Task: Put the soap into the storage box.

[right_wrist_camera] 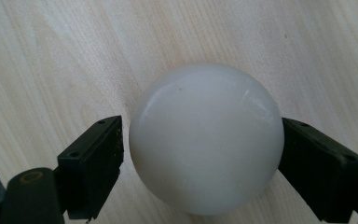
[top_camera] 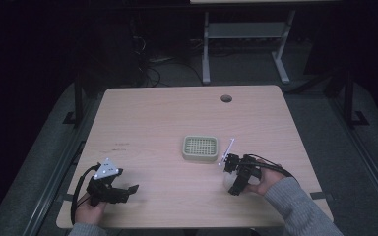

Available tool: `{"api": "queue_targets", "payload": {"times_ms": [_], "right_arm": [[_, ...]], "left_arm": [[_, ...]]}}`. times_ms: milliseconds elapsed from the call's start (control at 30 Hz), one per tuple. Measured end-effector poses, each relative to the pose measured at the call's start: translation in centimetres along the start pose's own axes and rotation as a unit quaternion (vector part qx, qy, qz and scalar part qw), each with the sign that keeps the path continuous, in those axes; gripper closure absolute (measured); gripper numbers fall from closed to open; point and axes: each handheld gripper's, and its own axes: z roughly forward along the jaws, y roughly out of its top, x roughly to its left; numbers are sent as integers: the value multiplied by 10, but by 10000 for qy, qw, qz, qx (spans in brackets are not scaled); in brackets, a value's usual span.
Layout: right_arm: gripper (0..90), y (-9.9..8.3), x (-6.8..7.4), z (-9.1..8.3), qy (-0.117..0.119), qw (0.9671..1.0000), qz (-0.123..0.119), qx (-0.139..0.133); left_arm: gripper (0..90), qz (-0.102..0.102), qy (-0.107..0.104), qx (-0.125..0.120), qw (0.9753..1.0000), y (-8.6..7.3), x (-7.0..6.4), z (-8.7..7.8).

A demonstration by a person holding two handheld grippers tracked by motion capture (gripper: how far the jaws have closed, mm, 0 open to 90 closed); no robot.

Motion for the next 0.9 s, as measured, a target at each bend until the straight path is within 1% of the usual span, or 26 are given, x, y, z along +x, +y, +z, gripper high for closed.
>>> {"api": "queue_targets", "payload": {"times_ms": [133,167,300,367,467,633,800,900], "right_arm": [[159,1,0,4,-9,10000,-16,16],[160,2,0,5,-42,10000,-38,67],[167,2,1,6,-67,9999,-51,92],[204,2,1,6,-51,9999,-71,84],[221,2,1,6,-91,9999,-103,82],[227,2,1,5,-102,9998,-126,86],[230,2,2,5,-138,9997,-209,67],[231,2,2,5,-96,9996,-238,66]], "left_arm": [[153,-8,-7,-16,10000,0,0,0],[153,-8,-8,-16,10000,0,0,0],[153,-5,-9,-20,10000,0,0,0],[152,-12,-8,-20,10000,0,0,0],[153,-9,-12,-12,10000,0,0,0],[152,-12,-7,-21,10000,0,0,0],[152,-16,-7,-24,10000,0,0,0],[153,-23,-19,-19,10000,0,0,0]]}}
